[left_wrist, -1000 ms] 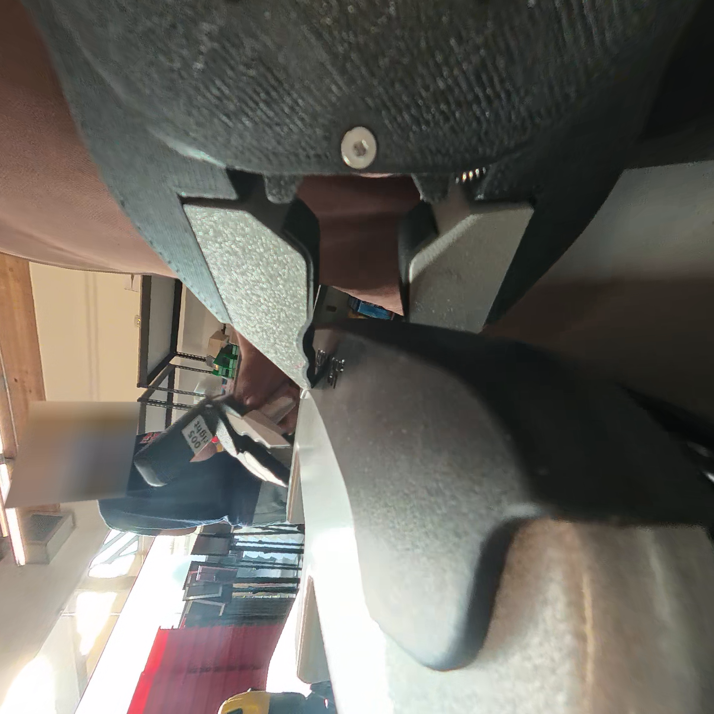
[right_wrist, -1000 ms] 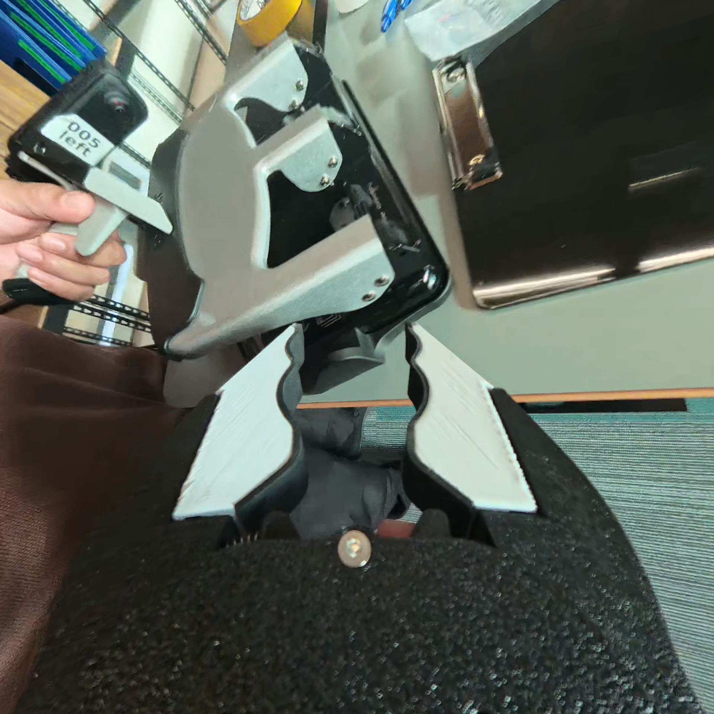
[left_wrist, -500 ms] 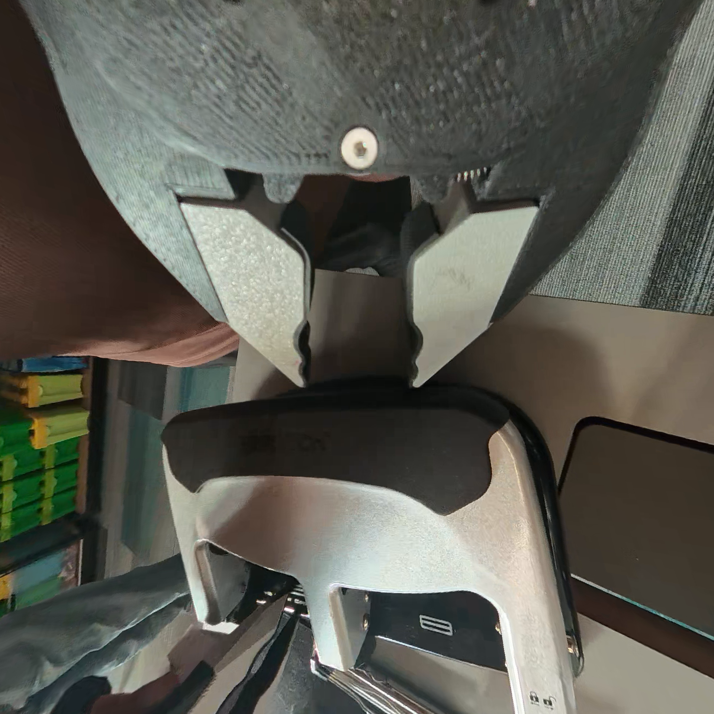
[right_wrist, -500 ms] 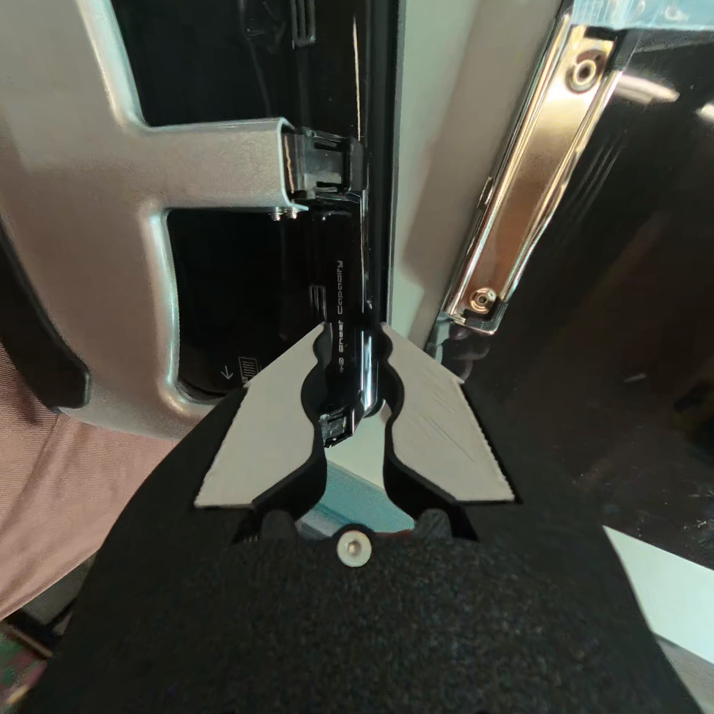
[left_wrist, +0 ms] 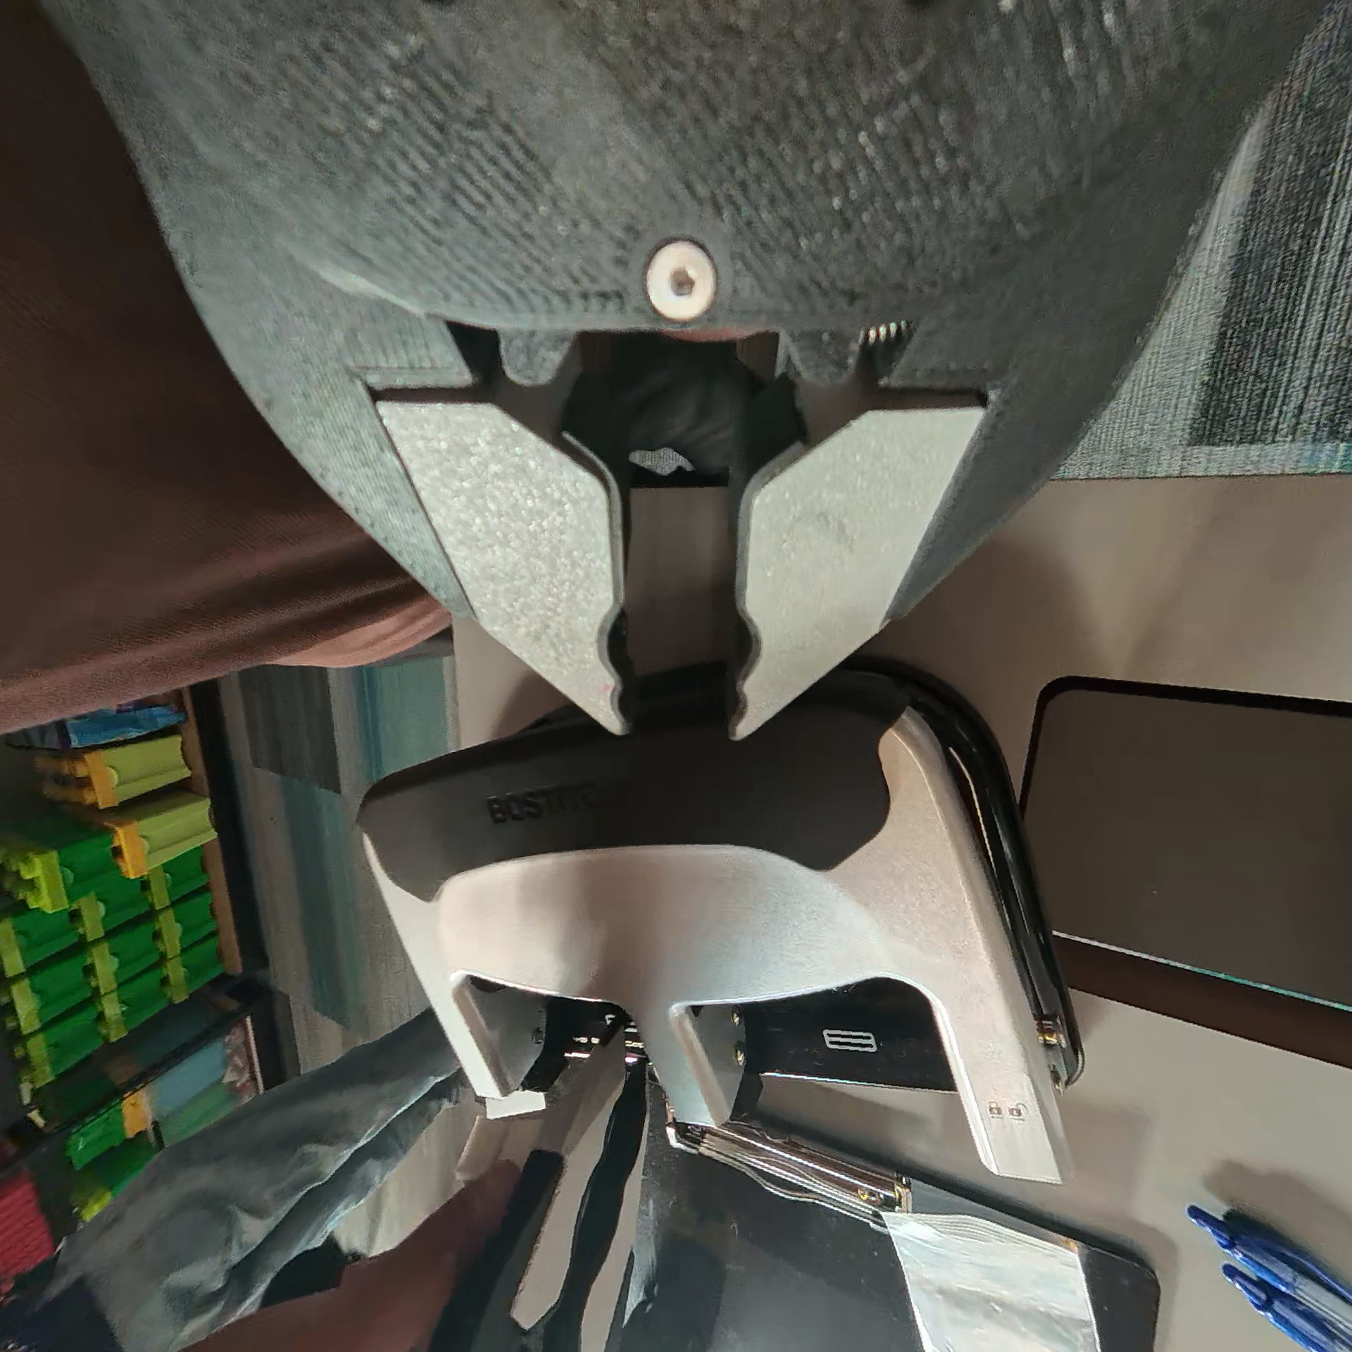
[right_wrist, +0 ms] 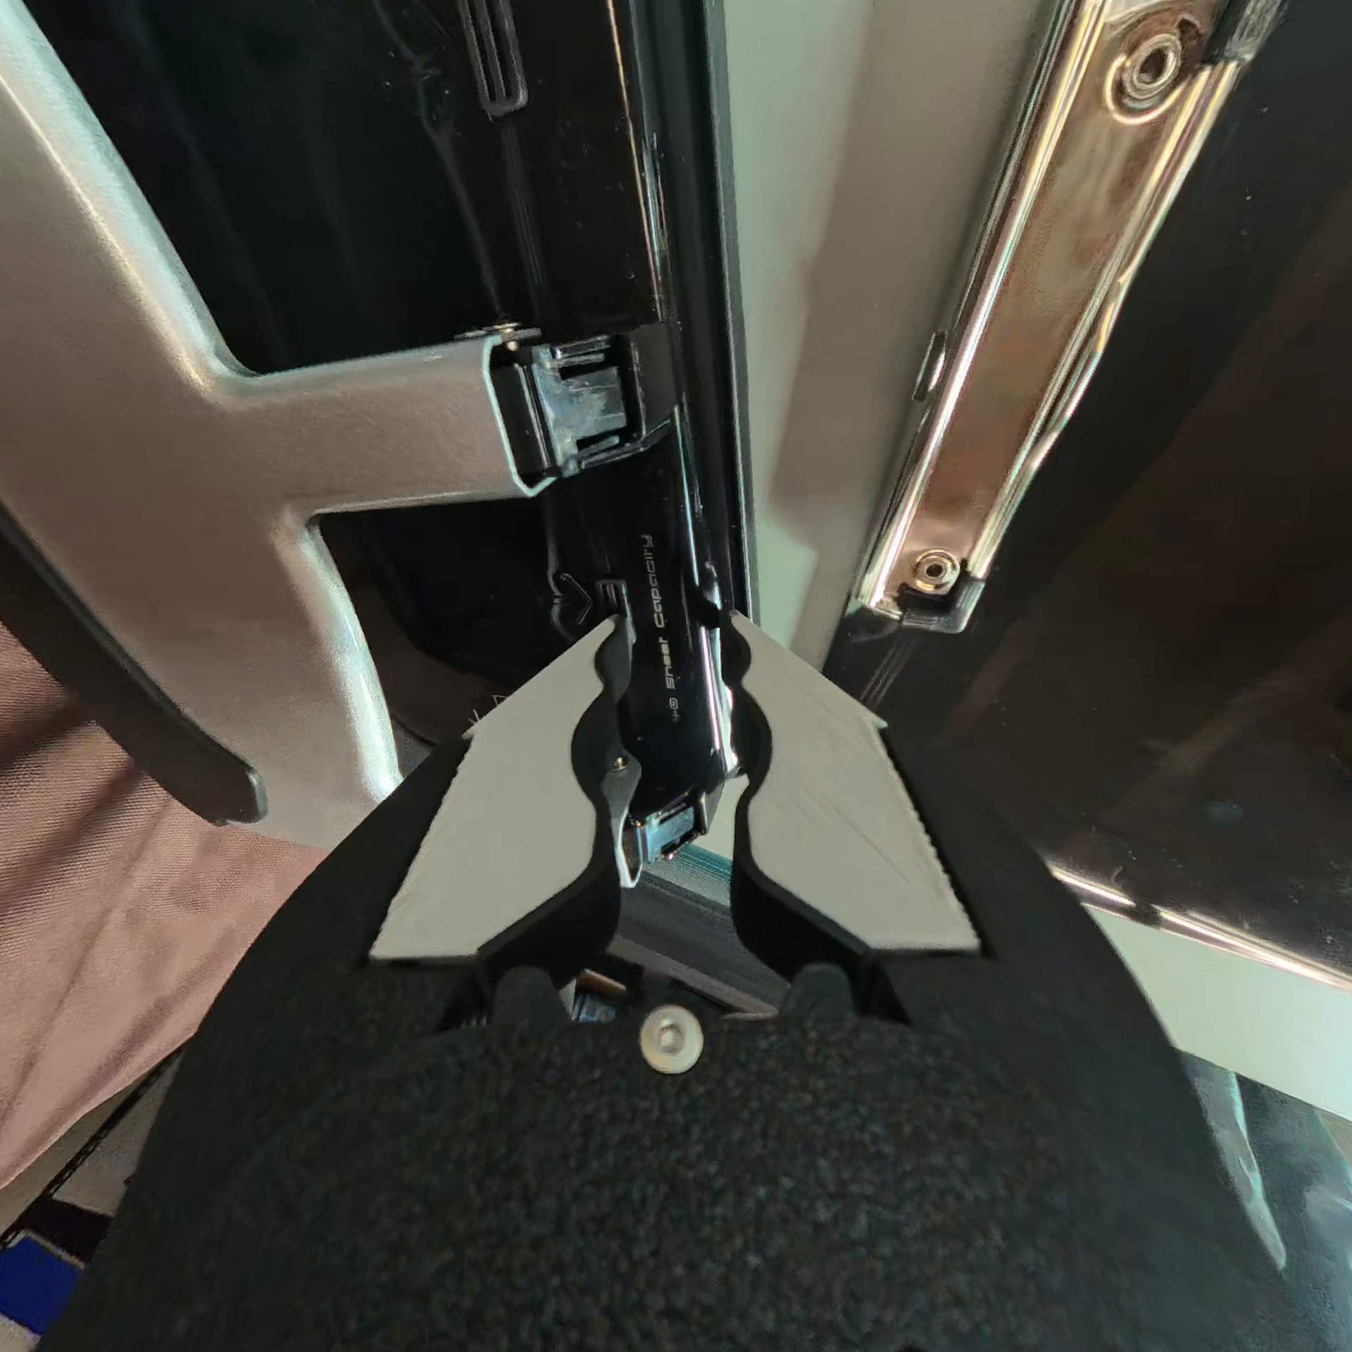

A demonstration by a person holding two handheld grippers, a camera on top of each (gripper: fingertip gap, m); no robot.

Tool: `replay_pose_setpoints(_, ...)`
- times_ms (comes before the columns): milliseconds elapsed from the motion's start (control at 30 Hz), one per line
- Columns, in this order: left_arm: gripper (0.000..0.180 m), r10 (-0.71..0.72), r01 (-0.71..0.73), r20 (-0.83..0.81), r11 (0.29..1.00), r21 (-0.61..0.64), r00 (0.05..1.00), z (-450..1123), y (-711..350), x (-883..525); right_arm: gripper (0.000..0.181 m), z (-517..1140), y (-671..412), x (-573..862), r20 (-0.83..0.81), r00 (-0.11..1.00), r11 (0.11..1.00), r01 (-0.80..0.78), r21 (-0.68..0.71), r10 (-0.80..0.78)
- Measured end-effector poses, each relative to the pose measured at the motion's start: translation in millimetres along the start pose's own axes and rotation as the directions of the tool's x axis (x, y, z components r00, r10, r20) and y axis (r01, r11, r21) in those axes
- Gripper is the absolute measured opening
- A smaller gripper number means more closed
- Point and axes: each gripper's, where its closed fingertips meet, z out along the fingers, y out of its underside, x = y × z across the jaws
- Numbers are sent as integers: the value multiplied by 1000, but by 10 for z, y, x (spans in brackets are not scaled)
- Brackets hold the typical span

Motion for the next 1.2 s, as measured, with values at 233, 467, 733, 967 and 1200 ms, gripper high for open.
replay_pose_setpoints(233,26,-9,9,-34,1000,8,999,101,-74,61,18,-5,-21,-7,-109,994,999,9,-47,-14)
replay_pose_setpoints(467,24,-30,31,-57,999,21,998,140,-102,70,17,-24,-17,-13,-180,983,996,59,70,-46)
replay_pose_setpoints(733,21,-43,44,-79,999,10,996,70,-29,72,56,-2,2,59,-221,967,985,149,82,-128)
replay_pose_setpoints(967,14,-63,66,-93,997,27,994,39,16,75,30,52,-15,-9,-94,983,984,164,76,-156)
replay_pose_setpoints(1200,19,-68,66,-92,998,-26,993,28,158,82,34,65,-17,-15,67,985,983,154,96,-160)
